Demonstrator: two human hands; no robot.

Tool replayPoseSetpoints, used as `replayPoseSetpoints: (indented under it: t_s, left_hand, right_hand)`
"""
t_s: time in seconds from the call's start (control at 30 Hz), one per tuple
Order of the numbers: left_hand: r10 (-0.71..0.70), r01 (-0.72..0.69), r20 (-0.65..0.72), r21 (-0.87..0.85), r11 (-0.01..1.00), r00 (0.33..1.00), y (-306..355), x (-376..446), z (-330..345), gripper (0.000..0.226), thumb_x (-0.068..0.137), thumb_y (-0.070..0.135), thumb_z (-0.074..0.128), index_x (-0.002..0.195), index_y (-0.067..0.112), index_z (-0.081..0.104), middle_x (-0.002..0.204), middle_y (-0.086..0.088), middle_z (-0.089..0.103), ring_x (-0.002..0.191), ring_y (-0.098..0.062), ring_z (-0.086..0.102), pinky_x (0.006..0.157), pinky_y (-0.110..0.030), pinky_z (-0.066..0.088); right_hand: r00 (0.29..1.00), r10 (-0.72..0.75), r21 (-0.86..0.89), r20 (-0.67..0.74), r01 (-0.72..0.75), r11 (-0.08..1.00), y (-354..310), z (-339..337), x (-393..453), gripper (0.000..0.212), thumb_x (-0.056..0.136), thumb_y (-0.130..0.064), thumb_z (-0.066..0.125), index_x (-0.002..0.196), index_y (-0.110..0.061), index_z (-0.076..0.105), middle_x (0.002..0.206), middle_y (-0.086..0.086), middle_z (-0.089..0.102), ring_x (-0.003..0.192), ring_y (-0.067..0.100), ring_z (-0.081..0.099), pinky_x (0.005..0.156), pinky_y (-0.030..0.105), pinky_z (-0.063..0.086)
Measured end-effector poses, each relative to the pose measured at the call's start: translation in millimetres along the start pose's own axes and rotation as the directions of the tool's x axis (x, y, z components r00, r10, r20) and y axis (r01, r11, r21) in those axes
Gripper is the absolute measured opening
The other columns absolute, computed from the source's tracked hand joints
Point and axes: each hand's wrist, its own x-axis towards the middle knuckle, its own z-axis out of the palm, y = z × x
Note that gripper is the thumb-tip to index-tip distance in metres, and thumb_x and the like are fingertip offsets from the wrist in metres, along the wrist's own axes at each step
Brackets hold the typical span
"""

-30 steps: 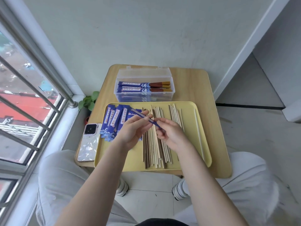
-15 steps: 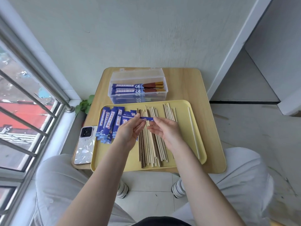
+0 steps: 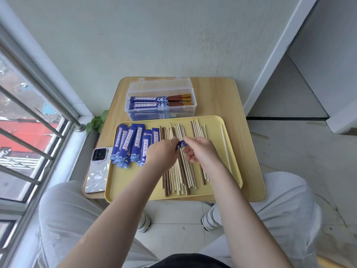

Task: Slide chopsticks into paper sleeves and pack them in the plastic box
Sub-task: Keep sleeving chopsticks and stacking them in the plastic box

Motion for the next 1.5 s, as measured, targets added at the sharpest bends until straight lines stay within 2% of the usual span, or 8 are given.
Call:
replayPoseSetpoints:
  t_s: [0.1, 0.2, 0.37, 0.53, 0.67, 0.8, 1.03, 1.5]
  left_hand:
    - [-0.154, 0.165, 0.076, -0.176, 0.971, 0.985, -6.9, -3.0, 6.0, 0.011, 0.098, 0.020, 0.046, 0.090, 0.013, 0.049, 0.069, 0.002, 0.049, 0.061, -0.018, 0.048, 0.052, -0.030, 0.036]
    - [-0.299, 0.350, 0.183, -0.498, 0.793, 0.937, -15.2, -5.4, 15.6, 0.014, 0.095, 0.019, 0.052, 0.084, 0.010, 0.050, 0.072, -0.004, 0.054, 0.062, -0.021, 0.052, 0.059, -0.032, 0.043]
    - [-0.280, 0.490, 0.403, -0.751, 0.443, 0.871, -15.8, -11.6, 21.2, 0.020, 0.099, 0.020, 0.054, 0.096, 0.001, 0.054, 0.067, -0.010, 0.070, 0.050, -0.023, 0.062, 0.061, -0.038, 0.051]
    - [-0.204, 0.484, 0.442, -0.743, 0.462, 0.874, -14.5, -13.3, 23.2, 0.030, 0.102, 0.025, 0.054, 0.107, -0.004, 0.056, 0.080, -0.010, 0.076, 0.061, -0.024, 0.067, 0.060, -0.035, 0.055]
    - [-0.205, 0.491, 0.449, -0.749, 0.444, 0.870, -13.9, -14.4, 21.7, 0.029, 0.101, 0.023, 0.055, 0.107, -0.005, 0.057, 0.081, -0.009, 0.076, 0.065, -0.028, 0.069, 0.075, -0.048, 0.058]
    - [-0.213, 0.506, 0.462, -0.743, 0.437, 0.861, -12.8, -14.6, 19.6, 0.026, 0.101, 0.022, 0.055, 0.105, -0.004, 0.059, 0.071, -0.002, 0.075, 0.065, -0.024, 0.068, 0.071, -0.040, 0.054]
    - [-0.221, 0.511, 0.462, -0.747, 0.425, 0.859, -12.1, -15.3, 19.6, 0.028, 0.101, 0.022, 0.056, 0.106, -0.005, 0.059, 0.080, -0.010, 0.076, 0.064, -0.025, 0.069, 0.071, -0.043, 0.056]
    - [-0.225, 0.521, 0.471, -0.743, 0.420, 0.853, -12.0, -15.9, 17.4, 0.018, 0.100, 0.020, 0.056, 0.100, 0.002, 0.059, 0.076, -0.006, 0.076, 0.060, -0.019, 0.068, 0.063, -0.033, 0.055]
  right_hand:
    - [0.992, -0.101, -0.308, -0.081, 0.071, 0.949, 8.7, -4.9, 5.4, 0.011, 0.097, -0.022, 0.059, 0.098, -0.012, 0.065, 0.076, 0.005, 0.069, 0.056, 0.013, 0.062, 0.050, 0.026, 0.046]
    - [0.986, -0.147, -0.711, -0.082, 0.045, 0.702, 21.7, -4.0, 11.8, 0.011, 0.095, -0.020, 0.058, 0.089, -0.012, 0.062, 0.081, 0.002, 0.064, 0.071, 0.020, 0.063, 0.057, 0.028, 0.047]
    - [0.987, -0.136, -0.862, -0.089, -0.008, 0.507, 30.4, 14.3, 17.6, 0.017, 0.097, -0.025, 0.062, 0.100, -0.008, 0.062, 0.093, 0.006, 0.063, 0.080, 0.024, 0.062, 0.061, 0.029, 0.043]
    - [0.983, -0.153, -0.903, -0.105, -0.030, 0.429, 28.8, 15.1, 20.3, 0.012, 0.096, -0.013, 0.060, 0.104, -0.006, 0.064, 0.101, 0.007, 0.064, 0.083, 0.024, 0.058, 0.067, 0.029, 0.044]
    - [0.981, -0.121, -0.851, -0.151, -0.067, 0.520, 27.7, 9.3, 25.5, 0.008, 0.094, -0.015, 0.063, 0.089, -0.010, 0.059, 0.088, 0.006, 0.060, 0.078, 0.026, 0.058, 0.061, 0.026, 0.041]
    - [0.977, -0.117, -0.814, -0.176, -0.078, 0.575, 27.1, 1.3, 27.6, 0.014, 0.092, -0.012, 0.060, 0.080, -0.010, 0.053, 0.077, 0.005, 0.055, 0.064, 0.024, 0.053, 0.044, 0.023, 0.029]
    - [0.977, -0.164, -0.911, -0.138, -0.061, 0.407, 27.2, 7.6, 22.3, 0.019, 0.096, -0.001, 0.052, 0.112, -0.002, 0.062, 0.112, 0.011, 0.065, 0.103, 0.029, 0.065, 0.075, 0.031, 0.049]
    - [0.971, -0.156, -0.914, -0.179, -0.105, 0.391, 21.4, 14.0, 20.5, 0.009, 0.094, -0.020, 0.064, 0.092, -0.011, 0.063, 0.088, 0.003, 0.060, 0.080, 0.025, 0.061, 0.061, 0.029, 0.046]
